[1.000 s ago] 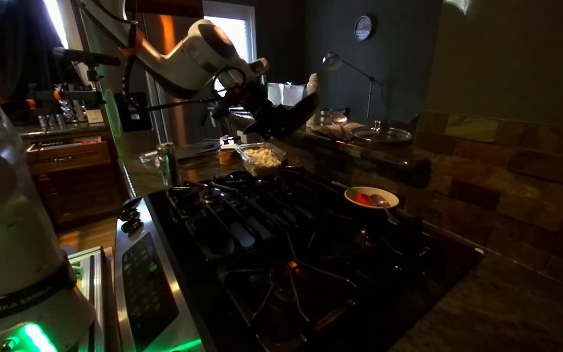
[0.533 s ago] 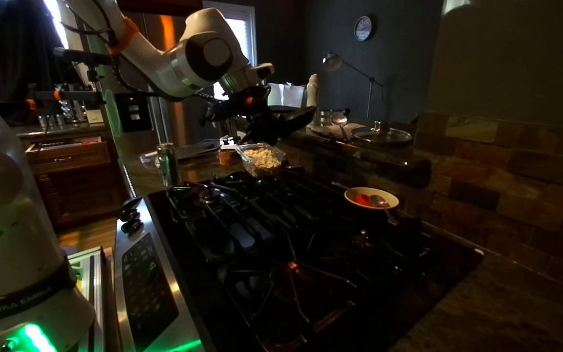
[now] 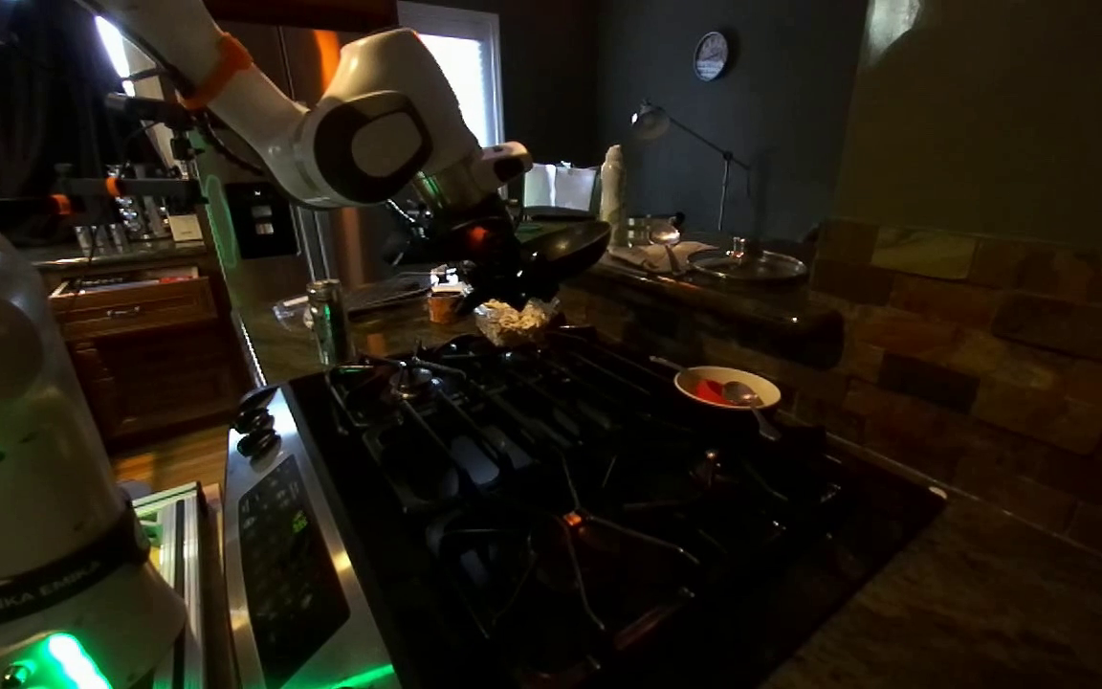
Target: Pour the contents on the pan into the clear bowl.
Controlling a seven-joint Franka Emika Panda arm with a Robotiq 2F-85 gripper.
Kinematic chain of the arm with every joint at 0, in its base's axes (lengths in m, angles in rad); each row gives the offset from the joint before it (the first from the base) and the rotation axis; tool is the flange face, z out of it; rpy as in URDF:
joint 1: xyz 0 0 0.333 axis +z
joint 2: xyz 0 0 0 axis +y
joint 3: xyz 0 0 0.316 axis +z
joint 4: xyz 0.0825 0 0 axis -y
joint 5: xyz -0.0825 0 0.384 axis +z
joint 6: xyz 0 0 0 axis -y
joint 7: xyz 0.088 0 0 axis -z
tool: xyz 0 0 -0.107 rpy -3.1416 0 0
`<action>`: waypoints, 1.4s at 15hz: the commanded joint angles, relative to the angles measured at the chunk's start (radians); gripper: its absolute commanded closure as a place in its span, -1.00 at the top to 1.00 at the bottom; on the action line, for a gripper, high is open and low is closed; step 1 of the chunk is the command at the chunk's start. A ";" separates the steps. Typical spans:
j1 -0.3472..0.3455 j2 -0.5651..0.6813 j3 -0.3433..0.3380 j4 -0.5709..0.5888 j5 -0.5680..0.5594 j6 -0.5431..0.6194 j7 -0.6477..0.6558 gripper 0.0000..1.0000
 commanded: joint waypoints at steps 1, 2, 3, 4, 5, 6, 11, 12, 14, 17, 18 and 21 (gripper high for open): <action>-0.013 0.017 0.030 0.037 0.077 -0.104 -0.072 -1.00; -0.005 0.027 0.015 0.050 0.109 -0.152 -0.103 -1.00; -0.008 0.036 0.007 0.068 0.135 -0.204 -0.133 -1.00; -0.006 0.046 -0.007 0.083 0.172 -0.253 -0.174 -1.00; -0.015 0.058 -0.014 0.096 0.199 -0.292 -0.202 -1.00; -0.015 0.068 -0.026 0.108 0.237 -0.320 -0.240 -1.00; -0.049 0.132 -0.073 0.146 0.417 -0.378 -0.364 -1.00; -0.053 0.146 -0.081 0.143 0.459 -0.351 -0.391 -1.00; -0.067 0.173 -0.081 0.149 0.526 -0.345 -0.423 -1.00; -0.089 0.201 -0.057 0.142 0.583 -0.303 -0.454 -1.00; -0.096 0.214 -0.048 0.140 0.589 -0.275 -0.442 -1.00; -0.120 0.243 -0.019 0.135 0.557 -0.178 -0.389 -1.00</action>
